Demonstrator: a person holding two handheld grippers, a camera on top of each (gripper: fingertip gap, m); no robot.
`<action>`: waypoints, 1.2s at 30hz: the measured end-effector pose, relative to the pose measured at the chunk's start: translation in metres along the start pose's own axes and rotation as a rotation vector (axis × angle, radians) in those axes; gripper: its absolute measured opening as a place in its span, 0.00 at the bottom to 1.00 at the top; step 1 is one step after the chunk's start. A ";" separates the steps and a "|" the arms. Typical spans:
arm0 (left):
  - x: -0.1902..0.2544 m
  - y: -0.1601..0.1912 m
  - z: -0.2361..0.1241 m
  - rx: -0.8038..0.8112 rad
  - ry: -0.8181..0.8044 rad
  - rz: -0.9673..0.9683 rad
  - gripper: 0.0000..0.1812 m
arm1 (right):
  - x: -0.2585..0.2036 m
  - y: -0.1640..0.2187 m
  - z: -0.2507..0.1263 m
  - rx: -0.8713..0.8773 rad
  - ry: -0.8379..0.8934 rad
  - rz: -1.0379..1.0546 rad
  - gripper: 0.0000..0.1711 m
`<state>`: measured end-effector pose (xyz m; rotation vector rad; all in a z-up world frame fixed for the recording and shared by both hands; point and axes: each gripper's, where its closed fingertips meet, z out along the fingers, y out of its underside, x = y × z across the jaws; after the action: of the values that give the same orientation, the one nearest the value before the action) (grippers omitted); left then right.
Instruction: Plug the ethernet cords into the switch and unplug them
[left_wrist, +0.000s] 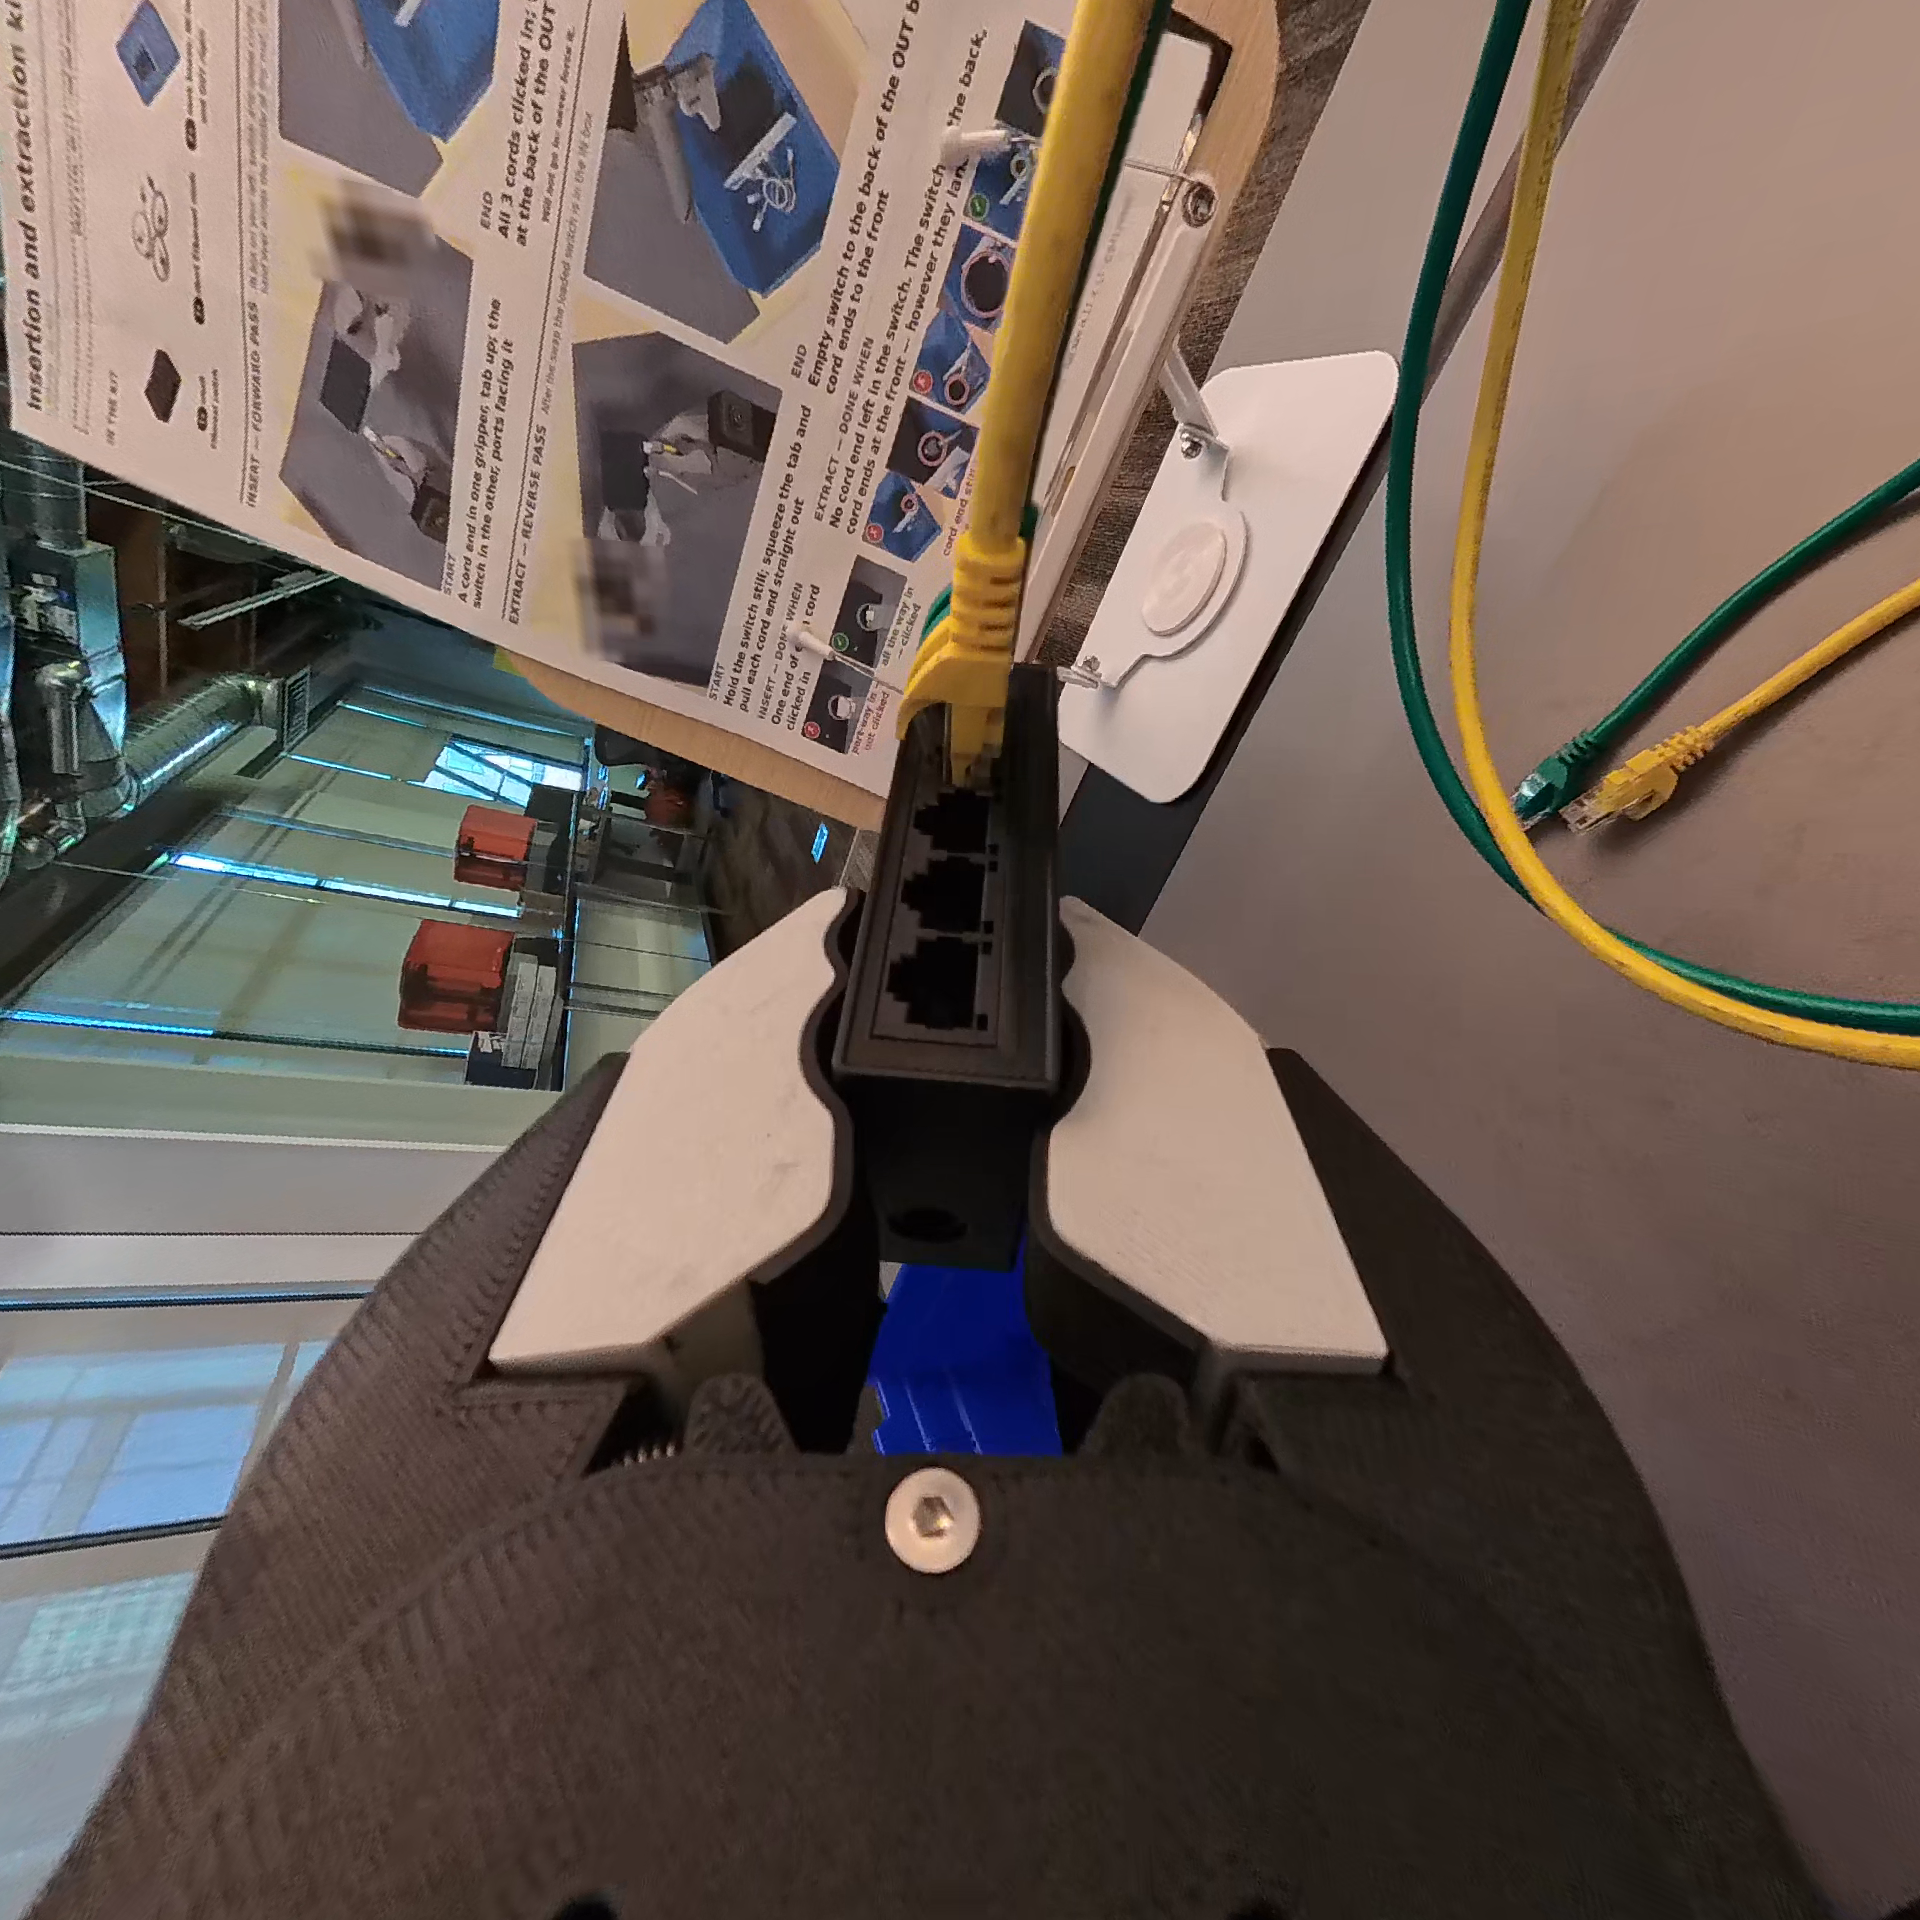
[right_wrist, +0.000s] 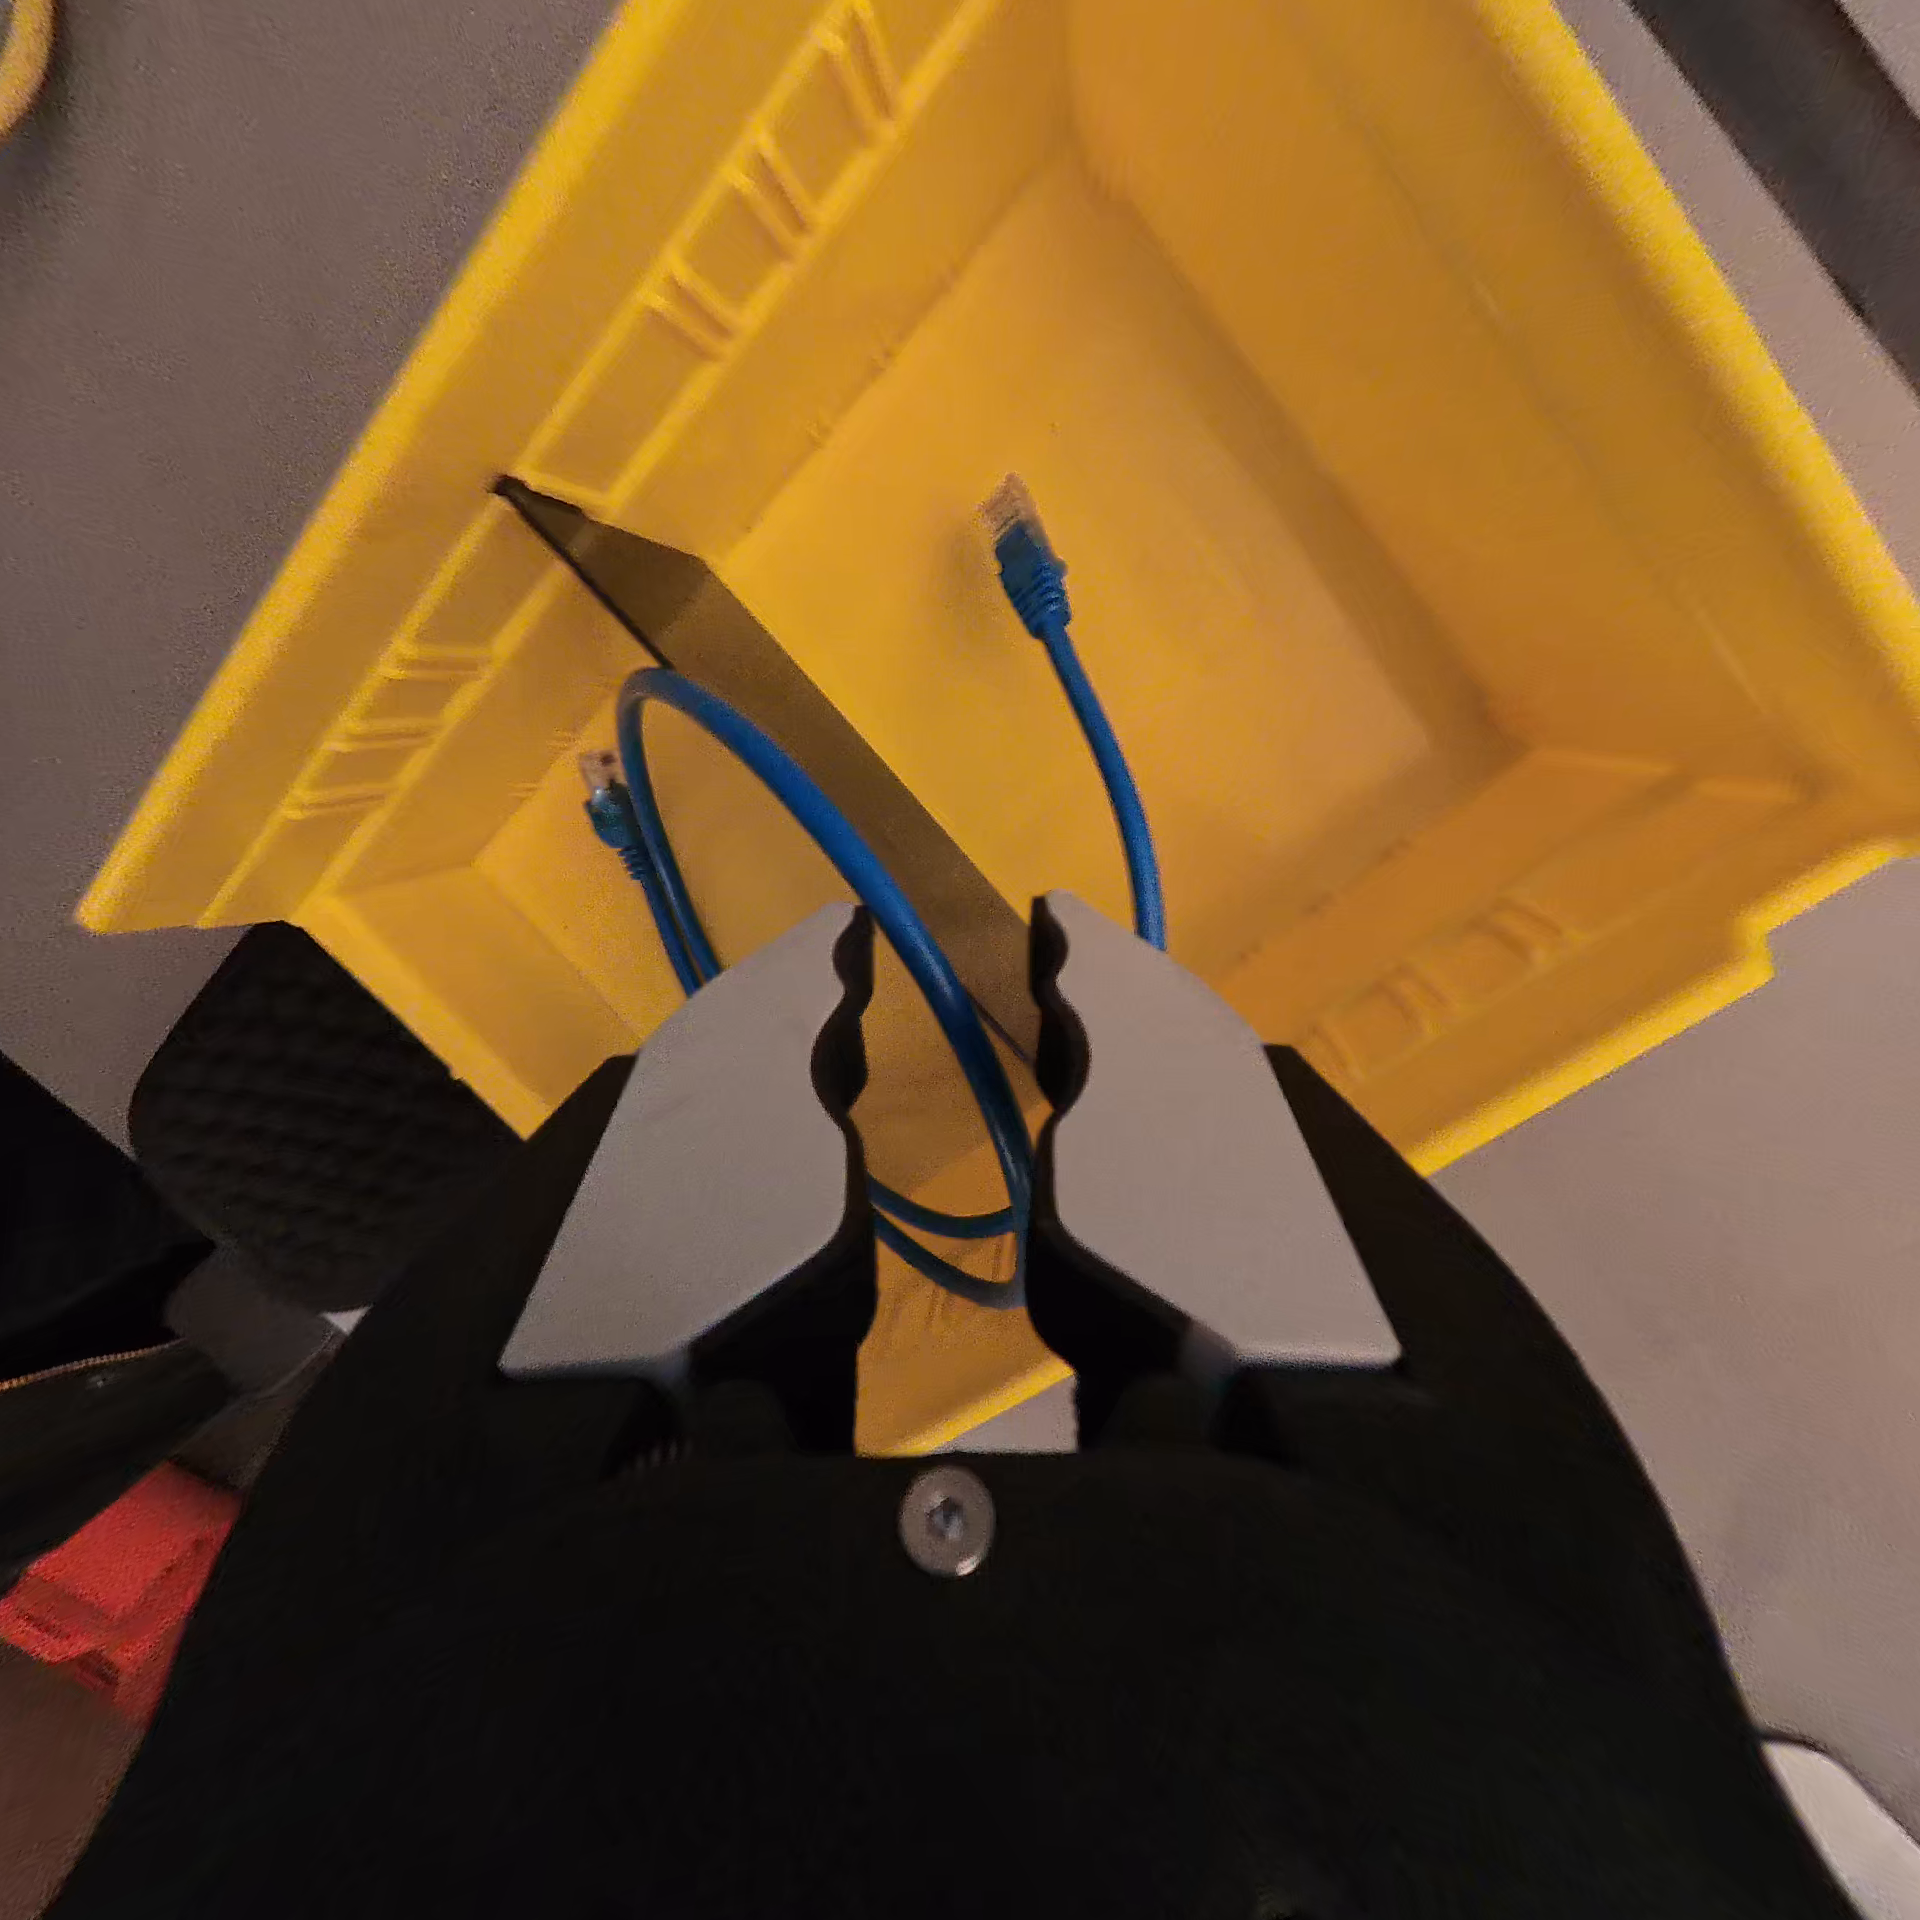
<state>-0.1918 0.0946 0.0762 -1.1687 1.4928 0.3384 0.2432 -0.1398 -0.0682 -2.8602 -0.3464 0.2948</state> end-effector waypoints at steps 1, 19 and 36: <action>0.001 0.000 0.000 -0.001 0.002 0.005 0.17 | -0.004 -0.003 -0.004 0.011 -0.009 -0.016 0.23; 0.026 -0.004 0.020 -0.042 0.050 0.073 0.17 | -0.016 0.015 0.008 -0.229 -0.378 0.195 0.10; 0.032 -0.022 0.009 0.009 0.048 0.100 0.17 | -0.073 0.027 -0.023 0.073 -0.447 -0.090 0.05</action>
<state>-0.1638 0.0764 0.0538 -1.1039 1.5966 0.3737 0.1849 -0.1893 -0.0411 -2.6748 -0.5300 0.9119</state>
